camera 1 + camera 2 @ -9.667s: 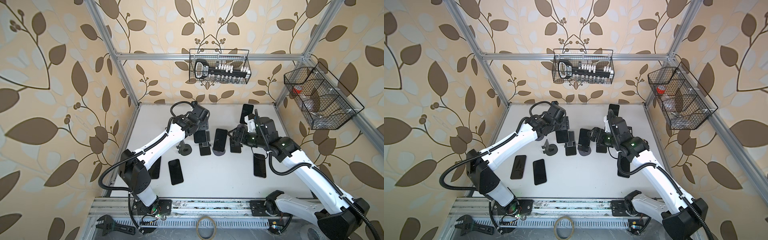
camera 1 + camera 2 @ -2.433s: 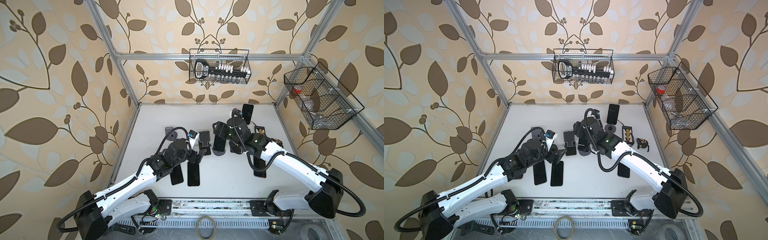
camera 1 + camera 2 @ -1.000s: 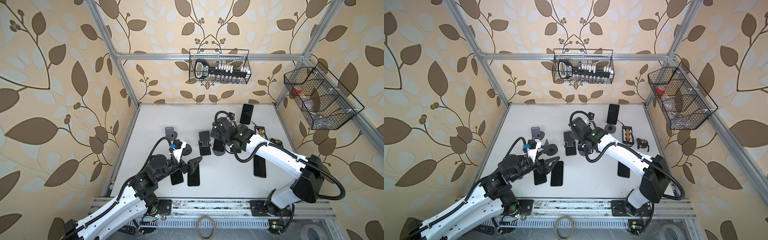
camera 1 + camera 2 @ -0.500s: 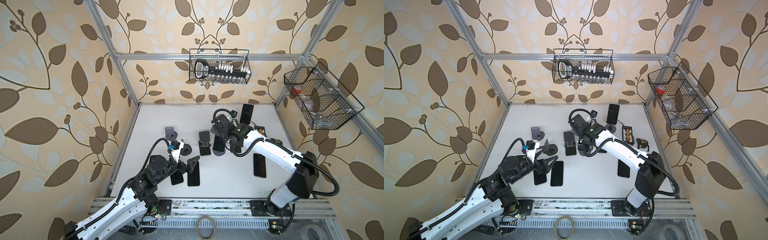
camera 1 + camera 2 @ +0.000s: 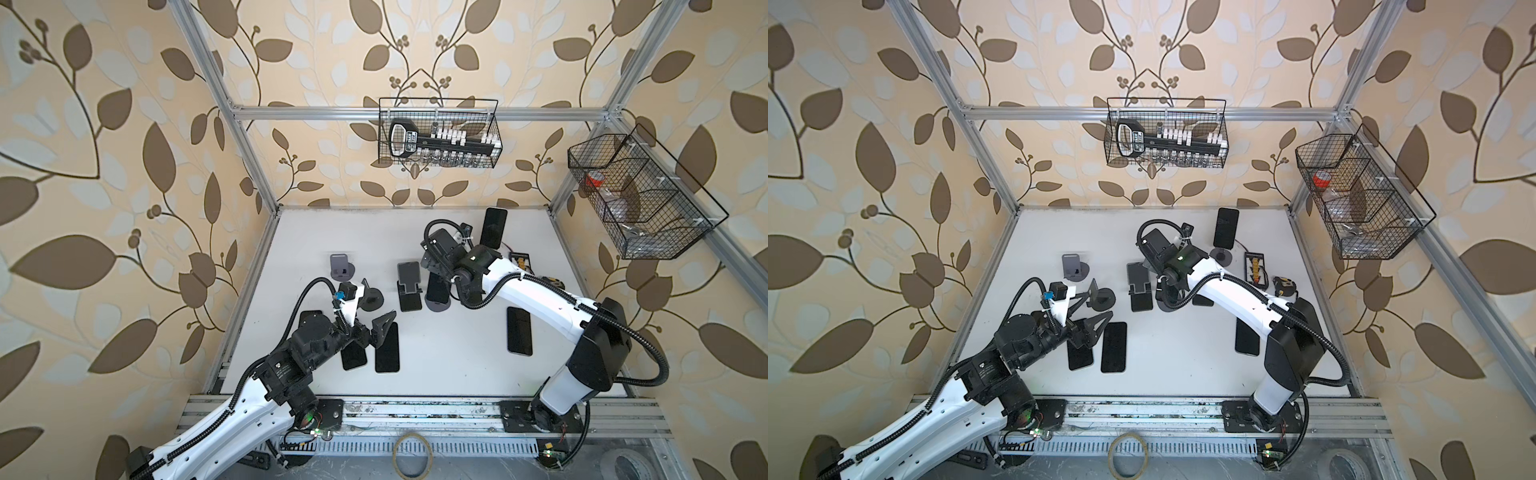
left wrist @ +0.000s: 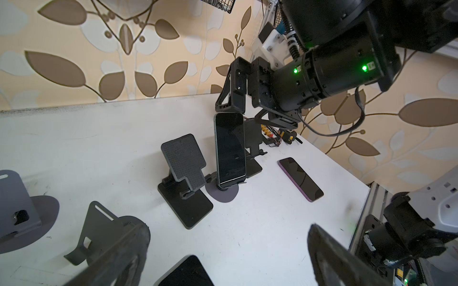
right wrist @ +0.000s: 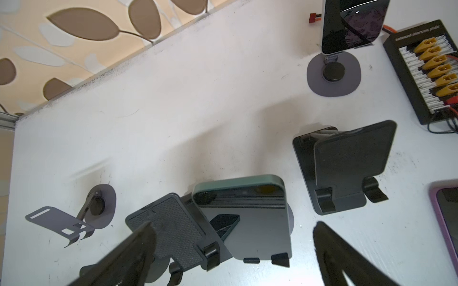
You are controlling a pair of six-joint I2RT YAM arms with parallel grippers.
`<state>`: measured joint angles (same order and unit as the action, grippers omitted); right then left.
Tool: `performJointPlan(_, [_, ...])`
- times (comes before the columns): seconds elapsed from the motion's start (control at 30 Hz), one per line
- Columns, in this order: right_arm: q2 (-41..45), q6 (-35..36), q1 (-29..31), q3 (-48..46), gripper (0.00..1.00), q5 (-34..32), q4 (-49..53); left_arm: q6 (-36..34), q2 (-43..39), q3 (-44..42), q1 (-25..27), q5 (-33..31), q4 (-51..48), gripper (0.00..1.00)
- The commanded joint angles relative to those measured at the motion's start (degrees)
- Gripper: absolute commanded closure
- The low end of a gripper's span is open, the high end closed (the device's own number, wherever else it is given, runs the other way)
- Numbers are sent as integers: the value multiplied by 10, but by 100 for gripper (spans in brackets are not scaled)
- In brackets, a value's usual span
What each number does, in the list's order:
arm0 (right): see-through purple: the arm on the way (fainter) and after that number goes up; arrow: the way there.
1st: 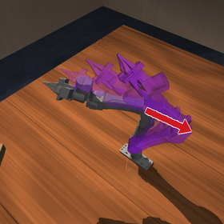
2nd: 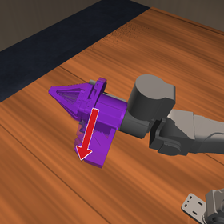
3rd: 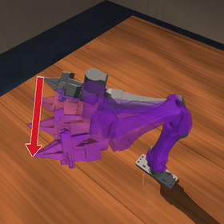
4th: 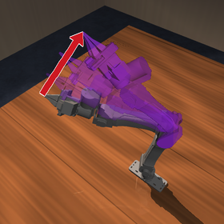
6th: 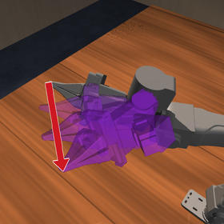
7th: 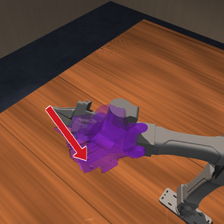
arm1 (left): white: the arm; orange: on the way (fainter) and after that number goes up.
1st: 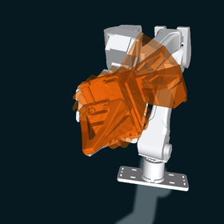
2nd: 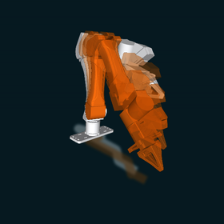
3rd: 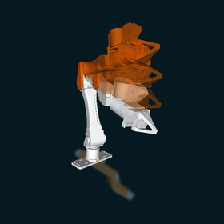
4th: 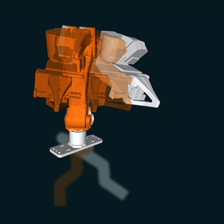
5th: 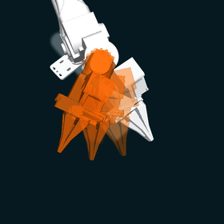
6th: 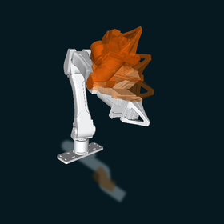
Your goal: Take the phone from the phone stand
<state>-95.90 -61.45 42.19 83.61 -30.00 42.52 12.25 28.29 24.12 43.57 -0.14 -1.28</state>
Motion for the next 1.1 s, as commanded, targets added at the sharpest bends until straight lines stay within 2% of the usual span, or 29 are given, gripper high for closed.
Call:
performJointPlan(0.0, [-17, 3, -5, 22, 0, 18, 14, -7, 12, 10, 4, 2, 10, 1])
performJointPlan(0.57, [-63, 51, -15, 47, 1, 24, 21, 0, 6, 15, 4, -30, -20, 1])
performJointPlan(1.07, [-74, 57, -23, 51, 10, 25, 27, -14, 23, 19, 5, -34, -12, 1])
